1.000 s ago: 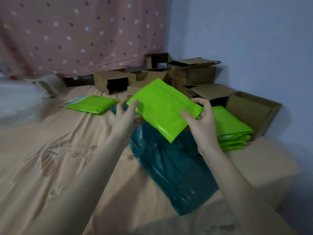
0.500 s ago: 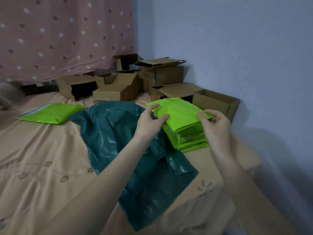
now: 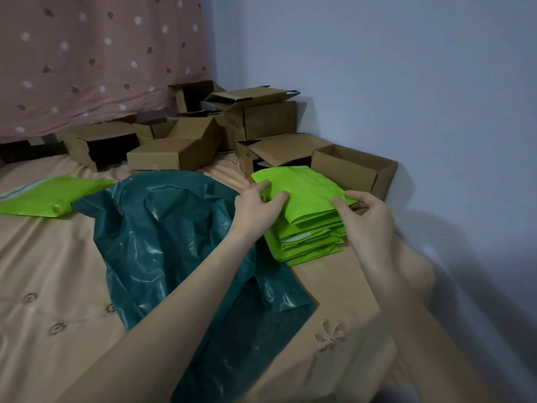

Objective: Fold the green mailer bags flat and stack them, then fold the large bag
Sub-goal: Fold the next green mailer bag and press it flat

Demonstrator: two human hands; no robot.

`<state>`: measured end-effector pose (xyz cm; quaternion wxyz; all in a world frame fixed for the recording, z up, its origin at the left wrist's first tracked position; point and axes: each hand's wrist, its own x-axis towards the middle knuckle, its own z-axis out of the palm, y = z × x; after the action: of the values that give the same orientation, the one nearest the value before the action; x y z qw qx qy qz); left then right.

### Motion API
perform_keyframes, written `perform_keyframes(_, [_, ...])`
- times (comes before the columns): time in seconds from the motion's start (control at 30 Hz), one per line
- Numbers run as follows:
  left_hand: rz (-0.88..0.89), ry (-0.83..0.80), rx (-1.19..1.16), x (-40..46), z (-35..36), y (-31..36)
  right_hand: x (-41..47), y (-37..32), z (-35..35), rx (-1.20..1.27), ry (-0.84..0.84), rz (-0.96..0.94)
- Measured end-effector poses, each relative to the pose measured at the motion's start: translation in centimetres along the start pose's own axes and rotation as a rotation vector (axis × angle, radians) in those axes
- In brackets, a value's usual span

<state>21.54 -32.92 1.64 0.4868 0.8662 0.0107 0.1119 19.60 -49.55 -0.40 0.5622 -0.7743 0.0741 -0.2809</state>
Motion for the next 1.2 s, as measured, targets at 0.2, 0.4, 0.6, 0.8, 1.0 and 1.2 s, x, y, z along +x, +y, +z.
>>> perform_keyframes(0.2, [-0.015,-0.030,0.084,0.5,0.1,-0.6,-0.2,0.6,0.4,-0.101,-0.091,-0.049])
perform_keyframes(0.4, [0.217,0.074,0.173,0.0,0.2,-0.2,-0.5,0.2,0.1,-0.321,-0.014,-0.196])
perform_keyframes(0.6, [0.311,-0.049,0.385,0.4,1.2,0.1,-0.4,-1.0,1.1,-0.523,-0.211,-0.474])
perform_keyframes(0.8, [0.217,-0.214,0.465,1.0,1.5,-1.0,-0.3,-0.7,1.5,-0.705,-0.436,-0.431])
perform_keyframes(1.0, [0.189,-0.279,0.473,0.9,1.5,-0.6,-0.3,-1.3,1.4,-0.712,-0.489,-0.371])
perform_keyframes(1.2, [0.257,-0.165,0.409,-0.1,0.1,-0.3,-0.8,-2.5,0.9,-0.710,-0.428,-0.399])
